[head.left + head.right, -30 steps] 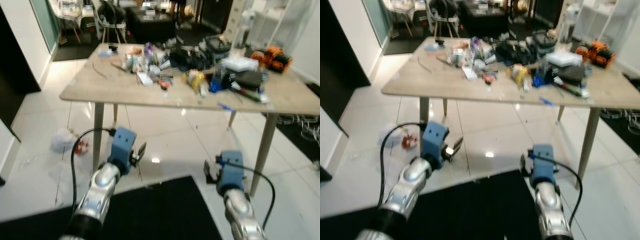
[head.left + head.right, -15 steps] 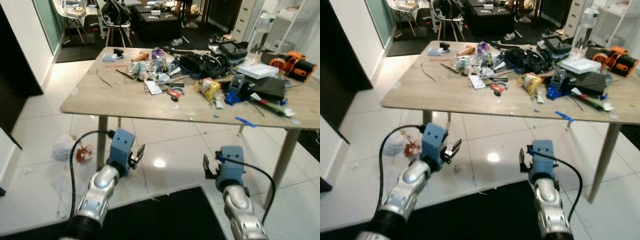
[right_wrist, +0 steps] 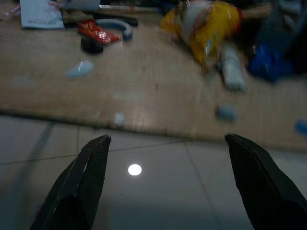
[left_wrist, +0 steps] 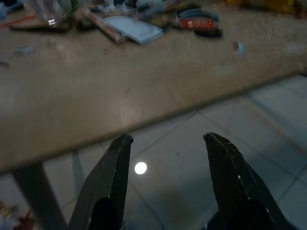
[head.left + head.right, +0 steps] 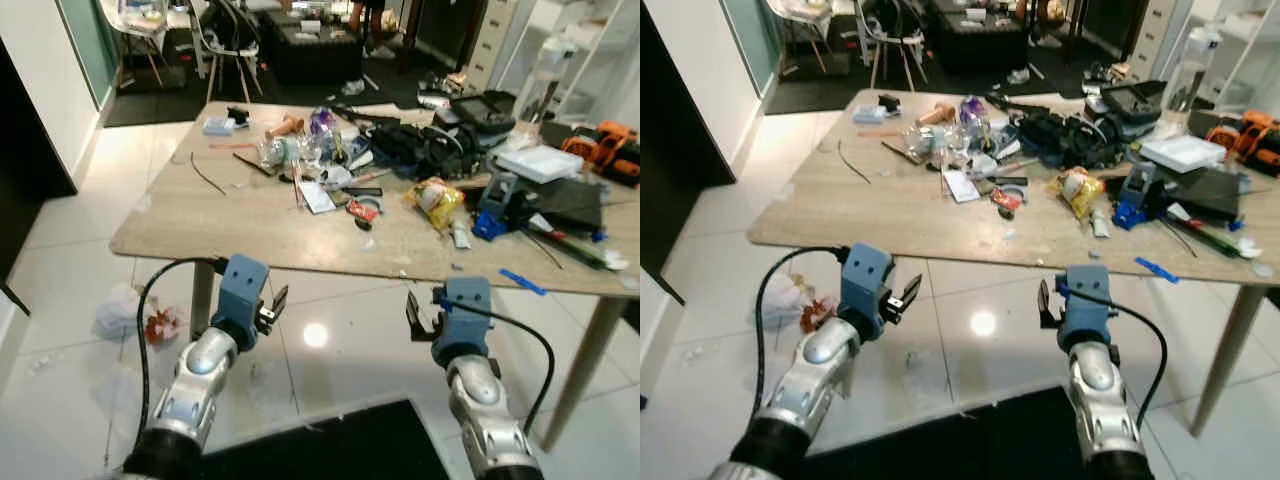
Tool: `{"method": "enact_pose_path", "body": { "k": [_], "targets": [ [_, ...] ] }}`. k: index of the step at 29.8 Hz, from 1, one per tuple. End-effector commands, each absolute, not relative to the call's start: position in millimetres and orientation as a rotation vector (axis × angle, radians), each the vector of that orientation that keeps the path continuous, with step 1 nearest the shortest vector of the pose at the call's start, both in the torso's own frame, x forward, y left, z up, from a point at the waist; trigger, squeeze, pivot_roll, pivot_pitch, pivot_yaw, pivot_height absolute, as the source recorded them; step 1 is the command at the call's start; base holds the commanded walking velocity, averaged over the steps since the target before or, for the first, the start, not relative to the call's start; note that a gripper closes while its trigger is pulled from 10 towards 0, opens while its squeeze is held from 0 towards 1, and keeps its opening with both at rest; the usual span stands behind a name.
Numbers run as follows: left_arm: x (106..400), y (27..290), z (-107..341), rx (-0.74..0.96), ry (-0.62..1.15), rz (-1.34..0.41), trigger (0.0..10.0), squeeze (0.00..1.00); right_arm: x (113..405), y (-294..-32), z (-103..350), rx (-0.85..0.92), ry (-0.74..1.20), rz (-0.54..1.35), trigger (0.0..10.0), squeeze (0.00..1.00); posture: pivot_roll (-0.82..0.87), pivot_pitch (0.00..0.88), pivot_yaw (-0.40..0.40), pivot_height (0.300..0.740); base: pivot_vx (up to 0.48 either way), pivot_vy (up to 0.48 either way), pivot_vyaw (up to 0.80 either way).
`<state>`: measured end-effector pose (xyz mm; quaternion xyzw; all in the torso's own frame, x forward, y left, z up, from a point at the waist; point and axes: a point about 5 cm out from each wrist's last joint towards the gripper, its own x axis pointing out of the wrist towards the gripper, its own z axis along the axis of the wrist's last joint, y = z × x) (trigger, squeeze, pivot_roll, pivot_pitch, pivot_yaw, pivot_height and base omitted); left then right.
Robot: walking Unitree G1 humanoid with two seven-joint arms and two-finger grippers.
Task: Picking trash to rubbish bin
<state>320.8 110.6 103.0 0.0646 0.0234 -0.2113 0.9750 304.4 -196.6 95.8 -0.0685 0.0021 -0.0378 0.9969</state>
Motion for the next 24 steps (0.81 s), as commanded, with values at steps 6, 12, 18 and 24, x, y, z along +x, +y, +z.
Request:
{"method": "enact_pose_path", "body": {
  "k": [6, 12, 18, 24],
  "targets": [
    [319, 111, 105, 0.121, 0.039, -0.429, 10.0, 0.0, 312, -186, 127, -0.194, -0.133, 0.054, 10.0, 0.0, -0.13, 0.071, -0.004, 0.74, 0.386, 0.0, 0.0],
    [319, 107, 108, 0.116, 0.027, -0.444, 10.0, 0.0, 316, -188, 132, -0.238, -0.128, 0.05, 10.0, 0.0, -0.14, 0.069, -0.003, 0.74, 0.386, 0.0, 0.0],
    [320, 105, 113, 0.112, 0.009, -0.454, 10.0, 0.0, 316, -193, 131, -0.237, -0.115, 0.022, 10.0, 0.0, -0.14, 0.068, -0.006, 0.74, 0.384, 0.0, 0.0],
    [321, 104, 120, 0.114, -0.011, -0.466, 10.0, 0.0, 317, -198, 133, -0.238, -0.115, 0.013, 10.0, 0.0, -0.13, 0.069, -0.008, 0.74, 0.385, 0.0, 0.0]
  ]
}}
